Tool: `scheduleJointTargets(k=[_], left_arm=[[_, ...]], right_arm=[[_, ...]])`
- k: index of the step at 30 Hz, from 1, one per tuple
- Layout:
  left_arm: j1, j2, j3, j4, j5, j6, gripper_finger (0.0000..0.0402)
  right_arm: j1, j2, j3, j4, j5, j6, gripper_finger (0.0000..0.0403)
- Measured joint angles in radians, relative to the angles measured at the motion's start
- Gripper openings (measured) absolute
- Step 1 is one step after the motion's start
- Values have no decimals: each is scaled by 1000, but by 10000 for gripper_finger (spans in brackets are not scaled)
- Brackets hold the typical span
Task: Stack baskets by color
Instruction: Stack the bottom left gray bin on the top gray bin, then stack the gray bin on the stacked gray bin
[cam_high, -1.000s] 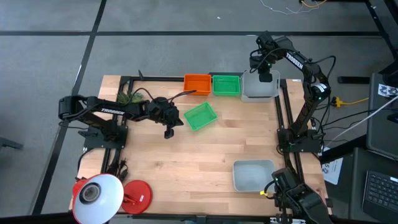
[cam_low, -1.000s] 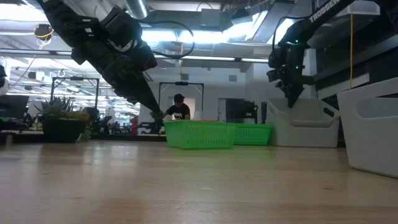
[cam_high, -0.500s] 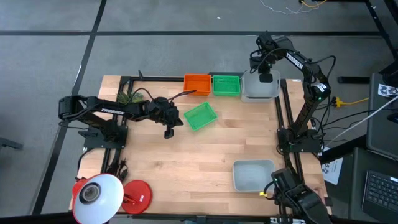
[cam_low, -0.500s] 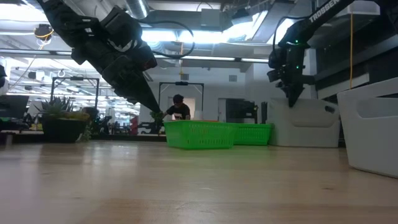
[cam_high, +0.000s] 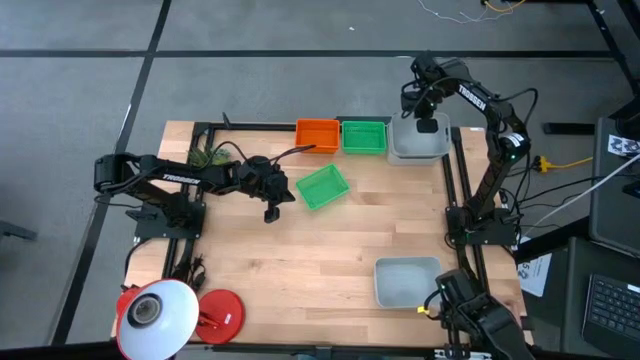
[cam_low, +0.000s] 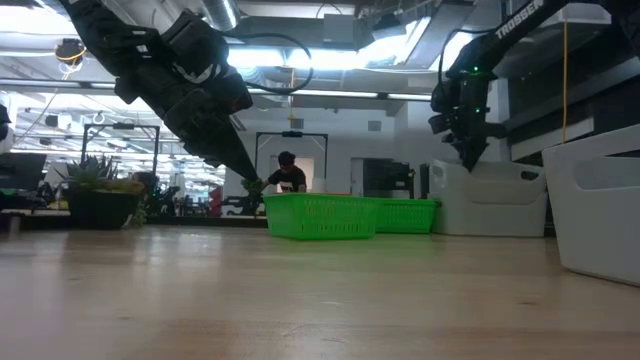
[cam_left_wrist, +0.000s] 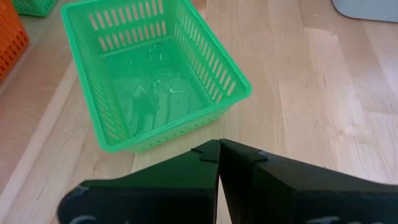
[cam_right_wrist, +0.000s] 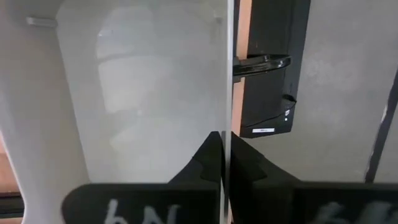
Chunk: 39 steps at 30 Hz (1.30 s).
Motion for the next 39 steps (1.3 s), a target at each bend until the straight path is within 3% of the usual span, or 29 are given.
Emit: scheduleJointTargets(k=[8, 18, 25, 32, 36, 39], left_arm=[[0, 0, 0, 0, 0, 0, 0], [0, 0, 0, 0, 0, 1, 0], [0, 0, 0, 0, 0, 1, 0], [0, 0, 0, 0, 0, 1, 0], [0, 0, 0, 0, 0, 1, 0], [0, 0, 0, 0, 0, 1, 0]], right_arm=[[0, 43, 0, 12, 0, 25, 14], [0, 43, 2, -12, 72, 34, 77], [13, 43, 24, -25, 79, 118, 98], [85, 42, 129, -35, 76, 273, 99], [149, 42, 215, -40, -31, 412, 99], [199, 41, 282, -80, -141, 623, 99]])
